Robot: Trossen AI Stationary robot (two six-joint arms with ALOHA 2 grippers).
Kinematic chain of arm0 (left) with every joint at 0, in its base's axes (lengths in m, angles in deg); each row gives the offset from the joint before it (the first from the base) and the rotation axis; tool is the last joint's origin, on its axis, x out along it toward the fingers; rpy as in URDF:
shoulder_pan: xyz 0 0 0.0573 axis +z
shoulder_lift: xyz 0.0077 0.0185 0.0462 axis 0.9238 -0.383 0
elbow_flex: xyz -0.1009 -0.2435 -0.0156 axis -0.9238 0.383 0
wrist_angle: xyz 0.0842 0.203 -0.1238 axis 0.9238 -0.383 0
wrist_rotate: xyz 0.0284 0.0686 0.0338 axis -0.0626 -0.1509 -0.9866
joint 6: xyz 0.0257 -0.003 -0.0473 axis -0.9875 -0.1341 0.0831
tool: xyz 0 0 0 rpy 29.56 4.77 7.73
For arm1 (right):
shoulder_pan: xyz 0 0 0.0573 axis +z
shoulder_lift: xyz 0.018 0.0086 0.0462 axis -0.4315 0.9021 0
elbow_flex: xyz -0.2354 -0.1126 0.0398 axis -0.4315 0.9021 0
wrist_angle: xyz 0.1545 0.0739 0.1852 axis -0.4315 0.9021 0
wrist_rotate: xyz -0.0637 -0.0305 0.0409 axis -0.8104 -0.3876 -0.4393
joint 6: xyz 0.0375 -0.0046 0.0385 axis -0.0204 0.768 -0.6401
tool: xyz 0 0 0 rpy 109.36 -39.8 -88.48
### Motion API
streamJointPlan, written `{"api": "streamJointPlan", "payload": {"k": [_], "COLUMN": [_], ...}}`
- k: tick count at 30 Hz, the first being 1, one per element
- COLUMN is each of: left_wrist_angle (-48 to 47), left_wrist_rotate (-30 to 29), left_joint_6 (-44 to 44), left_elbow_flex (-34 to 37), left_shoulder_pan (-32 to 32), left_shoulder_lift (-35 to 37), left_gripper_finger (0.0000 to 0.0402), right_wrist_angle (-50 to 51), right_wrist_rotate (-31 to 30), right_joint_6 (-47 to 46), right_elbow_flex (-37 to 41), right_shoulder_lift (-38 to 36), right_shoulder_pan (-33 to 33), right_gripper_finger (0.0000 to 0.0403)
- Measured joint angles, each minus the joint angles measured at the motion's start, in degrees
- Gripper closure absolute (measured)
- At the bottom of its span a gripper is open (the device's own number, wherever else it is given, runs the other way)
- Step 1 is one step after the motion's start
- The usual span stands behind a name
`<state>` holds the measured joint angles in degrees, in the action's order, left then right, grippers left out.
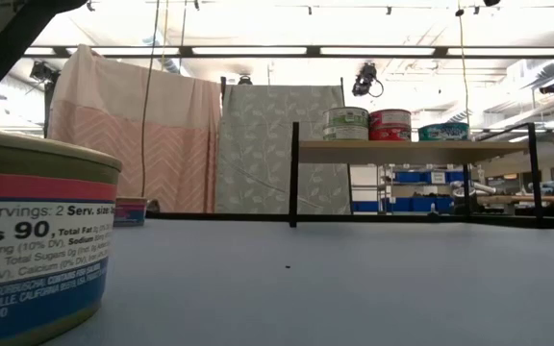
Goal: Stack canned seafood by type on shelf
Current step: Stack the green-blue tuna can on top of the tuna can on the shelf
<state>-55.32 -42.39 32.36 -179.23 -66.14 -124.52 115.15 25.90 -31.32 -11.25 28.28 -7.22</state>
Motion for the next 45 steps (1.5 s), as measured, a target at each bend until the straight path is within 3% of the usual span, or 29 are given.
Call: {"api": "streamJointPlan", "payload": {"k": [15,23,45], "left_wrist_angle": [-0.17,-0.6,-3.38], "left_wrist_rotate": [0.38,0.15,2.24], "left_joint_6": [0.03,1.86,-0.48], "left_elbow_flex": [-0.02,-0.02,-0.08], "left_shoulder_pan": [0.09,0.39,3.17], "left_shoulder_lift": [-0.31,-0.31,-0.17], "left_gripper_finger": [0.0259,0.0259,0.0236], "right_wrist_angle": [-5.37,-5.09,-3.45], "right_wrist_rotate": [4.67,4.64,3.13], "right_joint_6": [4.45,8.41,8.76], "right_elbow_flex": [0.02,0.02,0.02], "right_shoulder_lift": [1.68,2.22,2.05], "right_shoulder_pan": [-3.62,-3.8,-4.05], "right_gripper_finger": [0.0175,0.0266,0.027]}}
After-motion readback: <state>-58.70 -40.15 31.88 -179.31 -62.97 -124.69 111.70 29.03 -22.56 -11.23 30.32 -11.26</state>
